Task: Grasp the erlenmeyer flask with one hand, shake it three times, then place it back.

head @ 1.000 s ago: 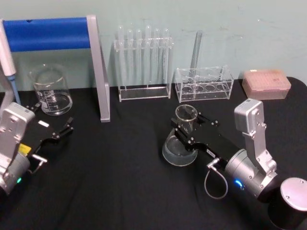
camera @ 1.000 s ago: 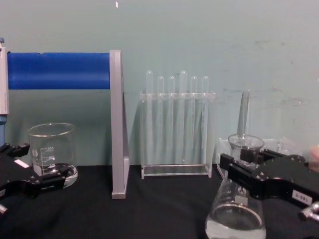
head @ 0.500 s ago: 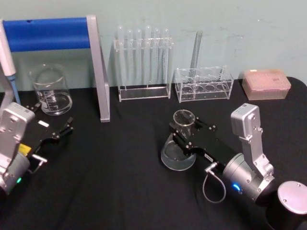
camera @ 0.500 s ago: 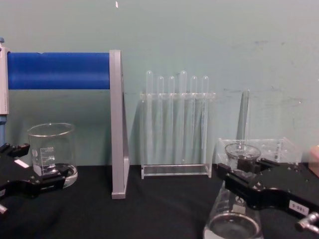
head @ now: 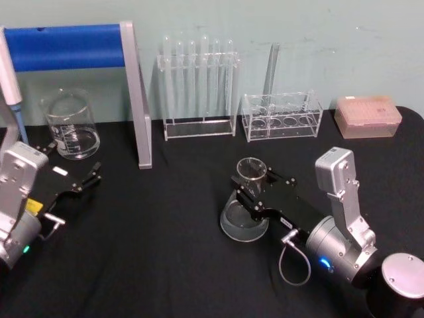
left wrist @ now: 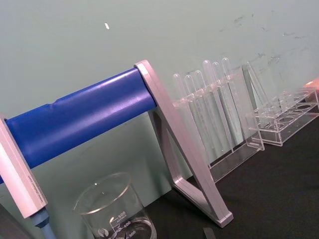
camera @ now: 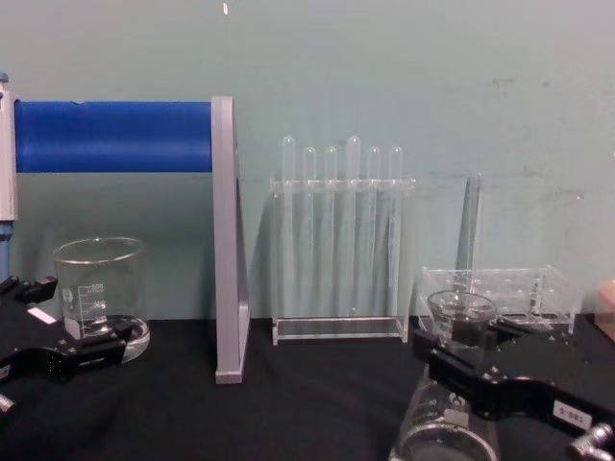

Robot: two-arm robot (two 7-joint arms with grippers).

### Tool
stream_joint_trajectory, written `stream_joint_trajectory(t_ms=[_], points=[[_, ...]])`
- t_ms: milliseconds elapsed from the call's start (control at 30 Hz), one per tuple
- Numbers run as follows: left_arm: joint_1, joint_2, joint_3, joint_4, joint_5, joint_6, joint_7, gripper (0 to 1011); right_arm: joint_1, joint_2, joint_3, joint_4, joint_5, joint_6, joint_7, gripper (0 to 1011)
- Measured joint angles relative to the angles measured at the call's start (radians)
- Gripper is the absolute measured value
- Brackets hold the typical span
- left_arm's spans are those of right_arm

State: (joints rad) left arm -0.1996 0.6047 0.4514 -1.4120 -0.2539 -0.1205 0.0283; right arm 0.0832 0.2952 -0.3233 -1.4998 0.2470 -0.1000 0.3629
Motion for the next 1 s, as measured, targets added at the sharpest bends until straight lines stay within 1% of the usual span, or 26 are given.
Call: stream_joint_trajectory(t_ms=[800,900,933,1000], points=[[0.0,0.0,0.0,0.0,0.0,0.0,0.0,1001,-0.002,0.003,-0.003,-0.005,0.0,0.01,-0.002,452],[0.0,0.0,0.0,0.0,0.0,0.0,0.0,1001,-0.002,0.003,-0.003,-0.005,0.0,0.01,-0.002,484],[0.0,0.0,0.0,0.0,0.0,0.0,0.0,1001,-0.002,0.003,-0.003,-0.005,0.001,0.01,-0.002,538],[0.0,0.0,0.0,0.0,0.0,0.0,0.0,1001,-0.002,0.003,-0.003,-0.005,0.001,0.009,-0.002,611]])
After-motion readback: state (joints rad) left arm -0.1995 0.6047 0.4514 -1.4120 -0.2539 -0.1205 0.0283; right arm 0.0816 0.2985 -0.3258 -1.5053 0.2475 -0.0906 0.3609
